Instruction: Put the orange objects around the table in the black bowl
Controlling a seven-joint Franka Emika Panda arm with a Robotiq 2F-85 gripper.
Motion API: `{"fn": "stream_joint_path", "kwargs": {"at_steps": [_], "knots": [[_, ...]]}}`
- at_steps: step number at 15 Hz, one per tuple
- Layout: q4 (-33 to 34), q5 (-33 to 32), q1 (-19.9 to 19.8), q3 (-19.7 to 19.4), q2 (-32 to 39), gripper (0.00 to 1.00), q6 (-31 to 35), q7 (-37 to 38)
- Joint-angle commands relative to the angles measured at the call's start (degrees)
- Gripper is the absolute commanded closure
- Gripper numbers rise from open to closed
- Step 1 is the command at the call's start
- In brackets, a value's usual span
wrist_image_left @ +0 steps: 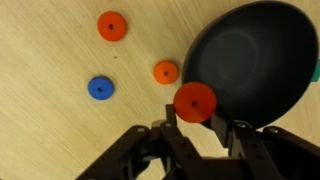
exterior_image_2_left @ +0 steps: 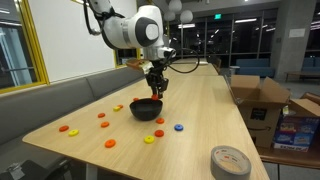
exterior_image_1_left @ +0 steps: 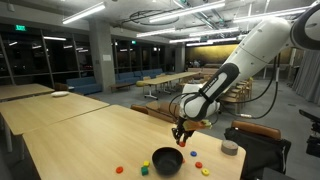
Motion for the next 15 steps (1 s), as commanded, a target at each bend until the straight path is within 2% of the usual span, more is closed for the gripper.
{"fn": "stream_joint_path", "kwargs": {"at_steps": [1,5,8,15], "knots": [[-2.1,-1.1,2.0,2.8,-3.9,0.75,-0.4,3.1],[-2.3,-0.4,3.8,6.3,-3.5,0.75,0.3,4.4],[-1.2,-1.3,5.1,7.2,-1.4,0.75,0.7,6.4],[4.9,-4.7,7.1,5.2,7.0,0.75,0.6,8.7]]}}
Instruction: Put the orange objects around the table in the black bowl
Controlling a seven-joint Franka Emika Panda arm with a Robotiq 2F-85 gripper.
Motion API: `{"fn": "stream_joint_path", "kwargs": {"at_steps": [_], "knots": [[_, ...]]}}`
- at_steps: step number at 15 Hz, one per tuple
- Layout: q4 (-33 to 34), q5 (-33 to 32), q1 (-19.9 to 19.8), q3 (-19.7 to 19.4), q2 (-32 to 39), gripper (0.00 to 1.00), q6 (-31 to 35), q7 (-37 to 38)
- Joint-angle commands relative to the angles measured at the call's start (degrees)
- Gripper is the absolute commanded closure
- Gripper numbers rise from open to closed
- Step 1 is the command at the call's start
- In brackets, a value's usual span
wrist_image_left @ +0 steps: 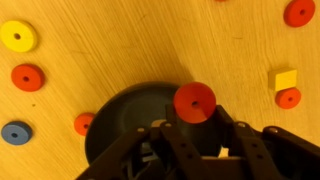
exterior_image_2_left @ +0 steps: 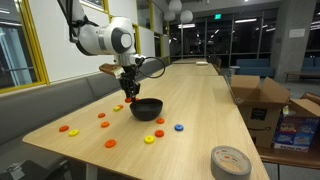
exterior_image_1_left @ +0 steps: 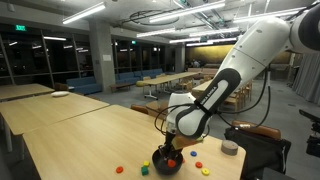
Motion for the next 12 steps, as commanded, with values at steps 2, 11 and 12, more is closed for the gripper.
{"fn": "stream_joint_path", "kwargs": {"at_steps": [2,11,12], "knots": [[8.2,-2.7,1.0,-2.5,7.9,0.75,-0.2,1.9],[18.0,-2.5,2.1,-6.5,16.9,0.20,-2.2,1.2],[17.9,-2.5,2.3,-6.7,16.6,0.11,-2.3,1.1]]}}
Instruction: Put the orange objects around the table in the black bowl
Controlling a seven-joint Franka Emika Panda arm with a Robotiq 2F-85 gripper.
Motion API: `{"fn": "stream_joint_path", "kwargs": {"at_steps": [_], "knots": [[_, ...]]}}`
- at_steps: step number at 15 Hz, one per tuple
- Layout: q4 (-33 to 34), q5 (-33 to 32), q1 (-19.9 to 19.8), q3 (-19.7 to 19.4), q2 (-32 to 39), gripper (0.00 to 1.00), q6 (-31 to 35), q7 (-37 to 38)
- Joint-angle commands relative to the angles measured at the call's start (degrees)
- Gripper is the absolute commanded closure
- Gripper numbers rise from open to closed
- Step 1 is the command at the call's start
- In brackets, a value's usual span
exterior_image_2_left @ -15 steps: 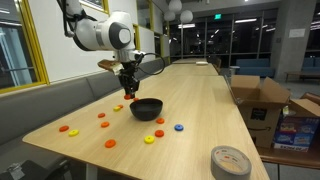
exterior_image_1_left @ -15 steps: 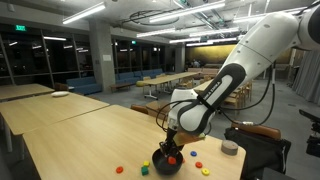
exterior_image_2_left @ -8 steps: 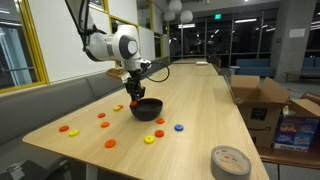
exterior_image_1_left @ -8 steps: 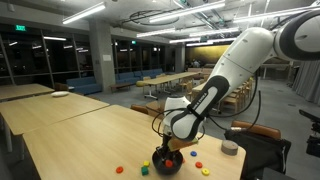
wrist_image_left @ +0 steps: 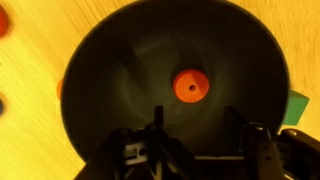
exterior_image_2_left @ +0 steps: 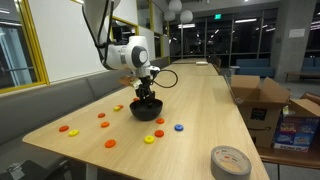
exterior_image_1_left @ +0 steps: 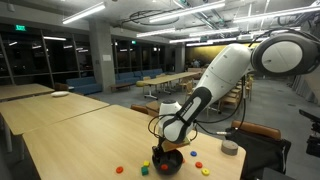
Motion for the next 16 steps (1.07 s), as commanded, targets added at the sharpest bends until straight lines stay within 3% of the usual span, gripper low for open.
{"fn": "stream_joint_path", "kwargs": {"at_steps": [1,2,7,16], "knots": [[1.4,-1.7,2.3,-2.4,-0.4,0.05,-1.7,1.0],[0.4,-1.5,2.2,-2.2,-1.7,0.00,-1.6,0.4],[-2.9,-0.9,1.6,-0.3,-7.7,0.00,-1.6,-2.7],[-14.6,10.9,-4.7,12.4,-19.8,0.00,-10.7,-21.5]]}}
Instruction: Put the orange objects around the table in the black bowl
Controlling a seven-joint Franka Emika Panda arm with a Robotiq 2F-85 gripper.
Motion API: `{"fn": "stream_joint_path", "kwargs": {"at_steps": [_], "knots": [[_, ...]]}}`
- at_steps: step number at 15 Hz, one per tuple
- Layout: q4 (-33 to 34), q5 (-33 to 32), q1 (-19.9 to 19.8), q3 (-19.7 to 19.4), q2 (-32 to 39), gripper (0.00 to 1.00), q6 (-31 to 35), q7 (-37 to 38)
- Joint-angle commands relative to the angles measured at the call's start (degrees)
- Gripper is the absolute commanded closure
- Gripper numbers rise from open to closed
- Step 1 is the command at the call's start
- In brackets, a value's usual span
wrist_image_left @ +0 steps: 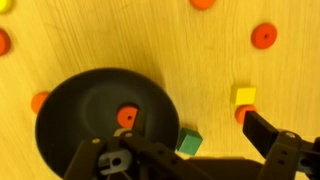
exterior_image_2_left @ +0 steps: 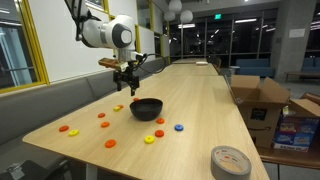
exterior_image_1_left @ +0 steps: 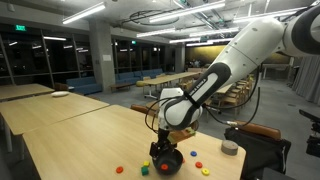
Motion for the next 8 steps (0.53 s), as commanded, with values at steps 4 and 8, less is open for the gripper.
{"fn": "stream_joint_path", "kwargs": {"at_steps": [4,8], "knots": [[-12.3,3.7,-0.4,4.9,-7.1,0.00,-1.6,-6.8],[-16.1,1.4,2.5,6.1,-5.5,0.00,1.8,-2.9]]}}
